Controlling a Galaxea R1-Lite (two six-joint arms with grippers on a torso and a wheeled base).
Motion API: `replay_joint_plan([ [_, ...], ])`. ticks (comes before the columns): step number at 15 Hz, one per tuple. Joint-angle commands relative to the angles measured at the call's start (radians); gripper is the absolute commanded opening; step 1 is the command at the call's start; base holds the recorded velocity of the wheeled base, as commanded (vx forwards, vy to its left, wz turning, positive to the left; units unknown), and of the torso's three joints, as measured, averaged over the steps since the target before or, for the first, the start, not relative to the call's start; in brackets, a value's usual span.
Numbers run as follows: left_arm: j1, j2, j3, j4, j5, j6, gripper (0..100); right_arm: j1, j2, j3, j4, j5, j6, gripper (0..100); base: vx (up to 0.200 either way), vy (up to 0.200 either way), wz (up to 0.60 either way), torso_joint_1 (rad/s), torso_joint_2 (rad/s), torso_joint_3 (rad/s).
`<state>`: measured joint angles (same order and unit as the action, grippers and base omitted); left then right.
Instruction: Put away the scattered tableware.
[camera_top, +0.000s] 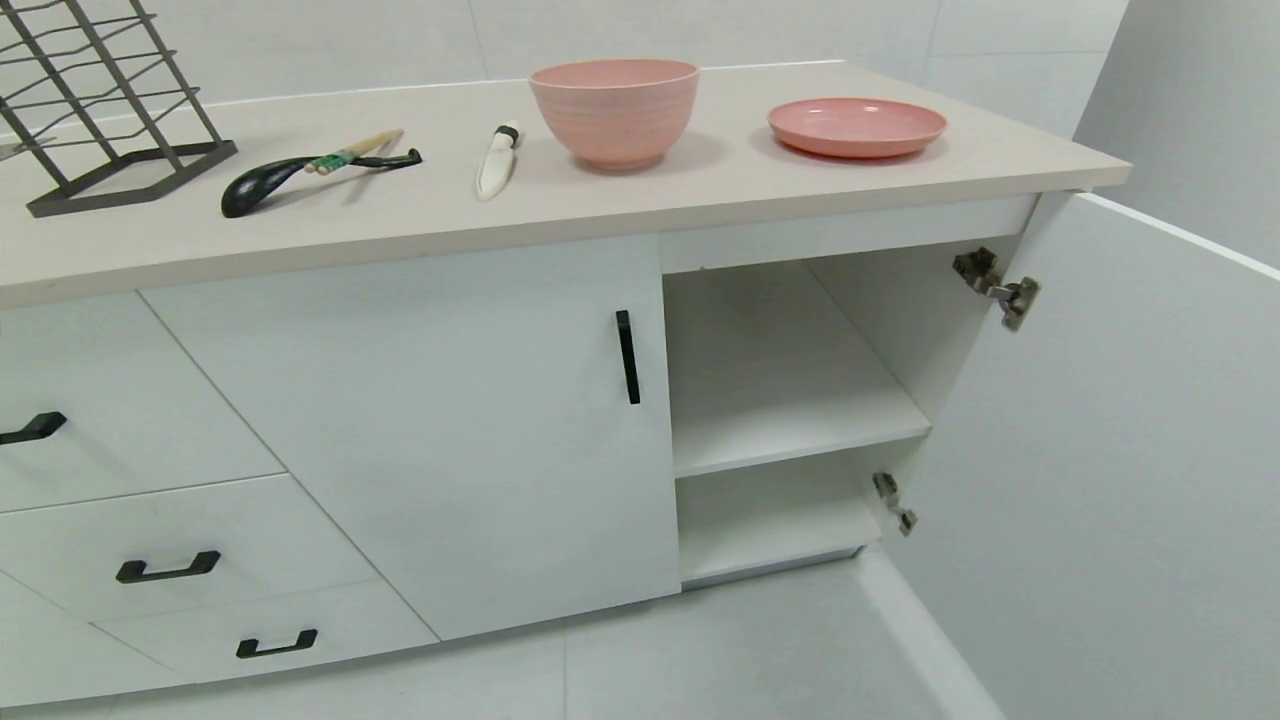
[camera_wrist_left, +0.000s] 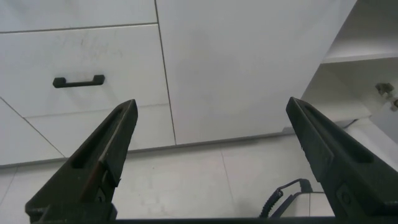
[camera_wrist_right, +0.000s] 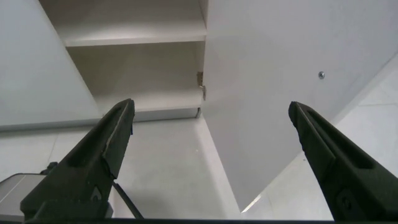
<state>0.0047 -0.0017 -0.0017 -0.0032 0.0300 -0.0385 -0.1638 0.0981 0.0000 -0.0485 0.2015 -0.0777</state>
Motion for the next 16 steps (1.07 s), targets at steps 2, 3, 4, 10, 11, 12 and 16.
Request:
replay_joint_plan([
  [2, 0.000, 0.002, 0.002, -0.001, 0.001, -0.001, 100, 0.000, 0.002, 0.000, -0.001, 0.001, -0.001, 100, 0.200, 0.000, 0.00, 0.002, 0.00, 0.002],
  [3, 0.000, 0.002, 0.002, -0.001, 0.001, -0.001, 100, 0.000, 0.002, 0.000, -0.001, 0.001, -0.001, 100, 0.200, 0.000, 0.00, -0.007, 0.00, 0.002],
  [4, 0.000, 0.002, 0.002, -0.001, 0.001, -0.001, 100, 0.000, 0.002, 0.000, -0.001, 0.001, -0.001, 100, 0.200, 0.000, 0.00, -0.002, 0.00, -0.002],
  [10, 0.000, 0.002, 0.002, -0.001, -0.001, -0.001, 100, 0.000, 0.002, 0.000, -0.002, 0.001, 0.001, 100, 0.067, 0.000, 0.00, 0.001, 0.00, -0.001],
  [11, 0.000, 0.002, 0.002, -0.001, 0.001, -0.001, 100, 0.000, 0.002, 0.000, -0.001, 0.001, 0.002, 100, 0.000, 0.000, 0.00, 0.000, 0.00, 0.000],
  [12, -0.002, 0.002, 0.002, -0.001, 0.001, -0.001, 100, 0.000, 0.002, 0.000, -0.002, -0.001, 0.002, 100, 0.000, 0.000, 0.00, 0.000, 0.00, 0.000],
  [16, 0.000, 0.002, 0.002, -0.001, 0.001, -0.001, 100, 0.000, 0.002, 0.000, -0.002, -0.005, 0.022, 100, 0.000, 0.000, 0.00, 0.000, 0.00, 0.000],
])
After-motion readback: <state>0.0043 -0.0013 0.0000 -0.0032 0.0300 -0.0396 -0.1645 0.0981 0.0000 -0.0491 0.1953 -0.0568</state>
